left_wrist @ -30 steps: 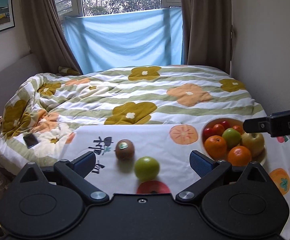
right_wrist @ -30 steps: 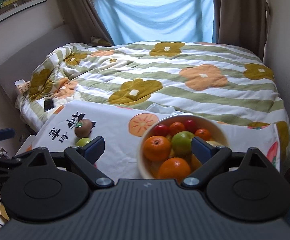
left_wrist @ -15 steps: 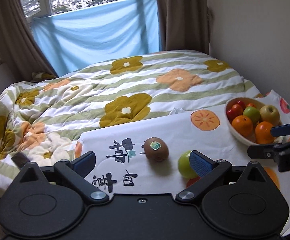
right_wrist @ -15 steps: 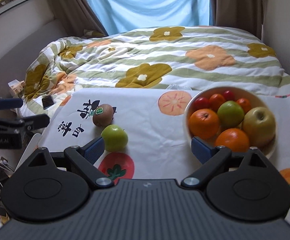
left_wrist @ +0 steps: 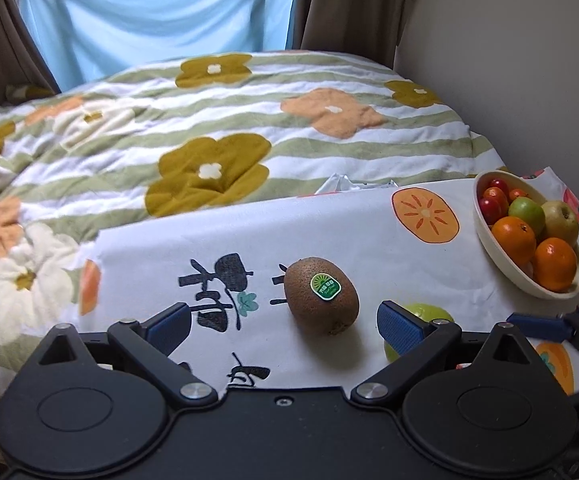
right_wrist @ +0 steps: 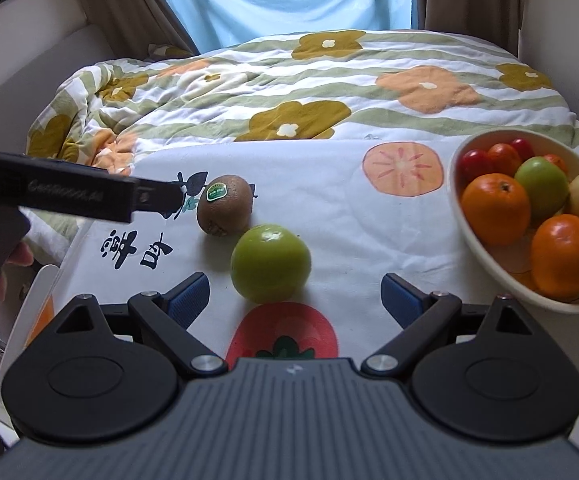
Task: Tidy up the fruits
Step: 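Grasp the brown kiwi with the left tool while the right tool grasps the green apple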
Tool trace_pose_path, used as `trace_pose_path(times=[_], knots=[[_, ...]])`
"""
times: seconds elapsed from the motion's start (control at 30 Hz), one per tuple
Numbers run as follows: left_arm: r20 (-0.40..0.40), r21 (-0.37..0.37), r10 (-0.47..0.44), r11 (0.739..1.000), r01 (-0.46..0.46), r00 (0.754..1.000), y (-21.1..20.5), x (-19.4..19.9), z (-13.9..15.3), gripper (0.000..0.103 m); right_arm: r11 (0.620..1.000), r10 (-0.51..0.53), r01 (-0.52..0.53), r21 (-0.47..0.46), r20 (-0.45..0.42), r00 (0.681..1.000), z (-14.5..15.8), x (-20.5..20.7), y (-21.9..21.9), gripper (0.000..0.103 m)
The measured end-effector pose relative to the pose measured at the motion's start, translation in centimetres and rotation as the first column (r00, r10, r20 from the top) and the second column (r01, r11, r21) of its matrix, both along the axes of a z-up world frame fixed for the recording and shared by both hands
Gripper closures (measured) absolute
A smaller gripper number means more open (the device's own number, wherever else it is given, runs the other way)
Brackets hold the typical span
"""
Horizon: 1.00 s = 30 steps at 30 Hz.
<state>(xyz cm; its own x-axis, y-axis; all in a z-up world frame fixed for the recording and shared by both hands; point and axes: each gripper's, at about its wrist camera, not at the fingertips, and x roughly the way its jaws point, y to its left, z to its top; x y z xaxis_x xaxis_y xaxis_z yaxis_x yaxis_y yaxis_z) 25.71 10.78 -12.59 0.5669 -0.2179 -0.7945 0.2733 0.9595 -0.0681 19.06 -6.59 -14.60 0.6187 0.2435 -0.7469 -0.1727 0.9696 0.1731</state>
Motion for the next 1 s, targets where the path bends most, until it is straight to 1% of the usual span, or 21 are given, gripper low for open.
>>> trace_pose_path(times=[0.1,0.27,0.33,0.43,0.53,0.7,1.0], knots=[[-0.035,-0.032,0.01,0.999,-0.011,0.999,-0.1,1.2,-1.1,0.003,1.0,-0.007,0.007,-0.002,-0.021,1.0,-0.9,0.9,0.7,0.0],[-0.057,-0.05,0.027,0.998,-0.03,0.998,-0.5,2.4,-2.0,0.003,0.999,-0.029,0.028,-0.017,-0.028,0.999,-1.9,1.9,1.5,0.001],[-0.061,-0.052,0.031,0.998,-0.035,0.998,-0.6,2.8,-2.2,0.004,0.999,-0.027,0.026,-0.018,-0.03,0.999,-2.3,2.3,1.7,0.006],[-0.067,-0.053,0.029,0.998,-0.032,0.997,-0.7,3.1,-2.4,0.004,1.0,-0.022,0.022,-0.001,-0.037,0.999,-2.7,2.8,2.0,0.021],[-0.072,-0.05,0.026,0.998,-0.03,0.997,-0.9,3.4,-2.7,0.004,1.0,-0.013,0.014,0.016,-0.027,1.0,-2.7,3.0,2.1,0.031],[-0.082,-0.054,0.023,0.998,-0.028,0.996,-1.4,3.6,-3.0,0.005,1.0,-0.016,0.016,0.006,-0.026,1.0,-2.6,3.0,2.3,0.031],[-0.089,-0.046,0.019,0.999,-0.023,0.996,-2.5,3.9,-3.6,0.013,0.999,-0.05,0.049,-0.016,-0.028,0.998,-2.6,3.1,0.4,0.032]])
